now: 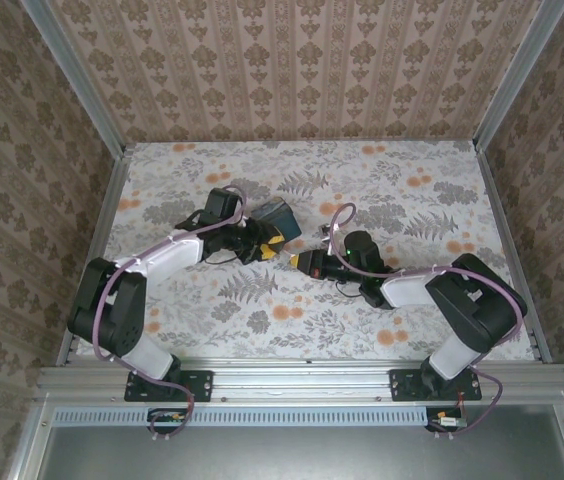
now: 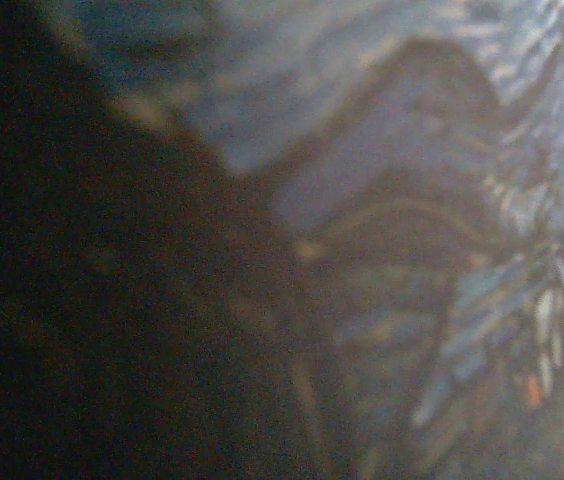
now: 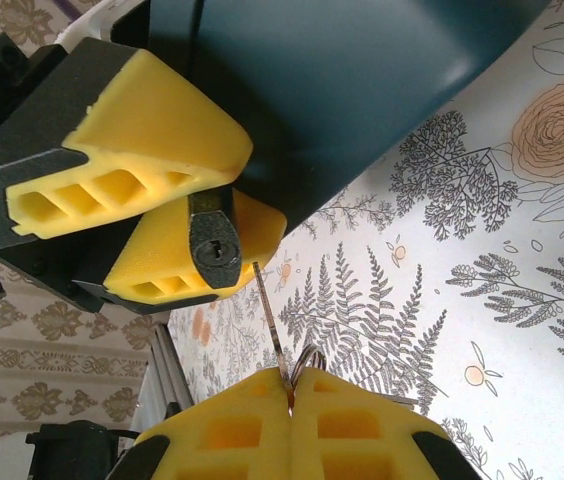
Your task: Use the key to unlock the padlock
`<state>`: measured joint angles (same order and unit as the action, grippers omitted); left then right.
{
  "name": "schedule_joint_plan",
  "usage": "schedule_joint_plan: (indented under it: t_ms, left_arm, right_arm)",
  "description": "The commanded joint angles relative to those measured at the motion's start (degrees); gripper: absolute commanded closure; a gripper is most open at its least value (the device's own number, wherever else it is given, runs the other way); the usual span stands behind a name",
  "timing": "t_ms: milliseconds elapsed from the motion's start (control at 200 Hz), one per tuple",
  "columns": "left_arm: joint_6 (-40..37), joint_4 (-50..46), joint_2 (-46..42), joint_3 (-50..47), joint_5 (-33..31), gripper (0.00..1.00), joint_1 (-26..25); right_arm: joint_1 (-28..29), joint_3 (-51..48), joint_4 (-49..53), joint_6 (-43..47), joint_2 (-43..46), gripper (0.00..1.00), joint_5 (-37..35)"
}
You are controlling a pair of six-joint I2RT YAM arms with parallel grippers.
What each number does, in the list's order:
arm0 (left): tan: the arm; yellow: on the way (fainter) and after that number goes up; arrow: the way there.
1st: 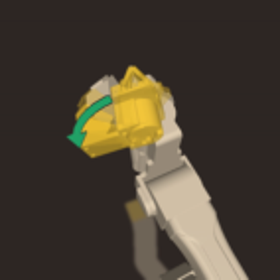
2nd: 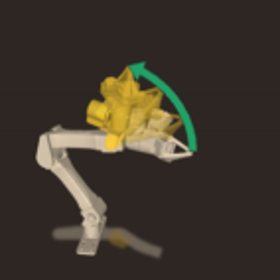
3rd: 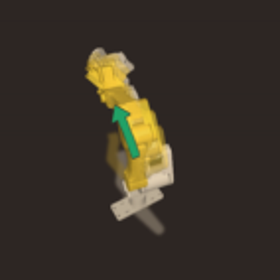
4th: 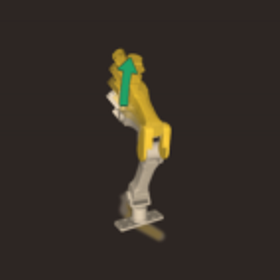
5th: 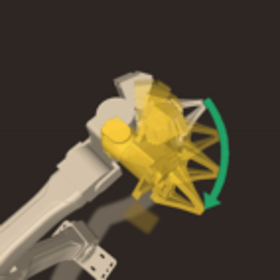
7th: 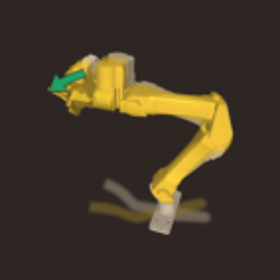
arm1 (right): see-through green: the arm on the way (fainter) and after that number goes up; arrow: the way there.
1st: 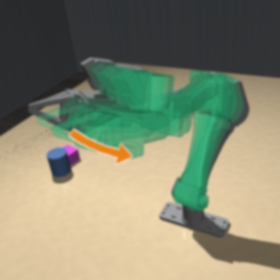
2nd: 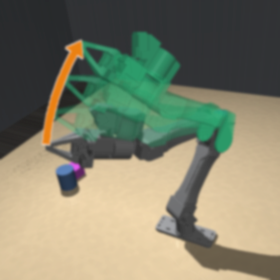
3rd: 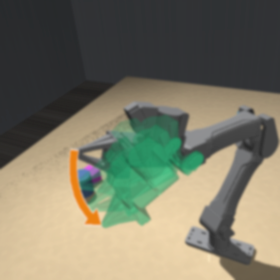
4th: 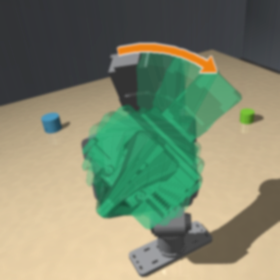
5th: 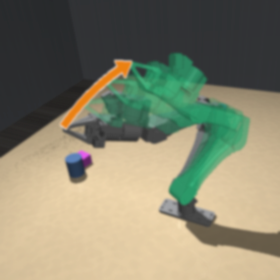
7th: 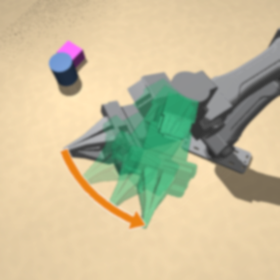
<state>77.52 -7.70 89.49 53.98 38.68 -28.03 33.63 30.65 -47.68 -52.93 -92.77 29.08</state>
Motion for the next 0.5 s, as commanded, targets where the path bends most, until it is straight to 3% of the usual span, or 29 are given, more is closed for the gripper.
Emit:
schedule_joint_plan:
  t_ms: [0,495]
  left_arm:
    - [0.78,1.21,-1.61,-0.33,1.67,1.00,0.38]
    - [0.81,1.29,-1.61,-0.99,1.25,1.00,0.48]
  right_arm:
    - [-0.25,0.56,-4.00,-0.24,-0.66,1.00,-0.08]
    - [-0.24,0.06,-5.22,0.72,0.42,1.00,0.28]
